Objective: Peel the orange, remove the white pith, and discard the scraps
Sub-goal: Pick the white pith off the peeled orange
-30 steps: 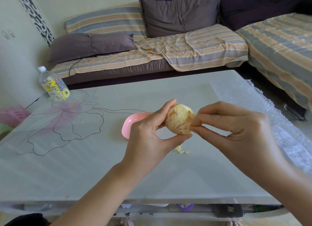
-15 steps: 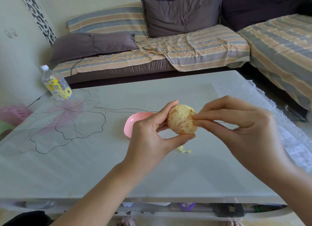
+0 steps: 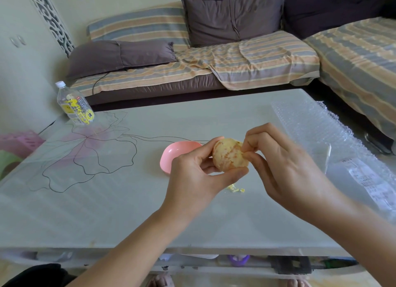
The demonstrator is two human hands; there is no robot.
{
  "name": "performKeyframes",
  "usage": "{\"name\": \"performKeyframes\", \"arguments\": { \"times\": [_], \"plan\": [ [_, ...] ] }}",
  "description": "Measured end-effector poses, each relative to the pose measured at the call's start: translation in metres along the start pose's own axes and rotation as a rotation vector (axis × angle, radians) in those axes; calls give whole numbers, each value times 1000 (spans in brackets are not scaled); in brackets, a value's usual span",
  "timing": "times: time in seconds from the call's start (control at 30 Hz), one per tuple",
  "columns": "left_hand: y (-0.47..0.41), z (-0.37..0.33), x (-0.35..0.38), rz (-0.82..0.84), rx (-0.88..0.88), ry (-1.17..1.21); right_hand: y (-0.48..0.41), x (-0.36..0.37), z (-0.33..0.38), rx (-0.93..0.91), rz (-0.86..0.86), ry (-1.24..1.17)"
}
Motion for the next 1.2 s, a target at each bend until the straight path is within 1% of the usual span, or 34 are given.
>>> {"name": "performKeyframes", "arguments": {
  "times": [0.17,0.27,0.37,0.57,0.7,0.83,0.9,0.97,1.03,1.1,1.2],
  "plan": [
    [-1,2,-3,-6,-15,39,3,6,0,15,33,33],
    [-2,4,-7,-16,-19,43,4,4,-6,101,18,-96],
    [-1,9,-7,-26,-70,96,3,3,-8,126,11,-128],
    [1,16,-5,89,-90,70,0,9,-14,200,42,-162],
    [3,21,-15,57,-95,33,-4,20,-16,253,130,-208],
    [3,31,-28,34,-126,4,-3,35,-11,244,233,-205],
    [3,37,-35,20,-147,-10,-4,39,-10,249,249,-213],
    [4,41,-42,-11,-167,-1,-7,40,-17,322,222,-230],
    [6,44,-49,-38,-175,9,-11,45,-35,455,215,-264],
    [9,48,-55,-41,-194,3,-13,56,-54,562,250,-238],
    [14,57,-60,-26,-215,-42,-9,77,-77,664,324,-148]
  ]
}}
Point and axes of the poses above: each hand's wrist, its own y-axis away from the middle knuckle, its own x-axis out of the palm, z = x × y, the point moved 7 cm from there along -y, towards the middle knuckle, and after that the axes turned 13 degrees about x, right-handed, at the moved point
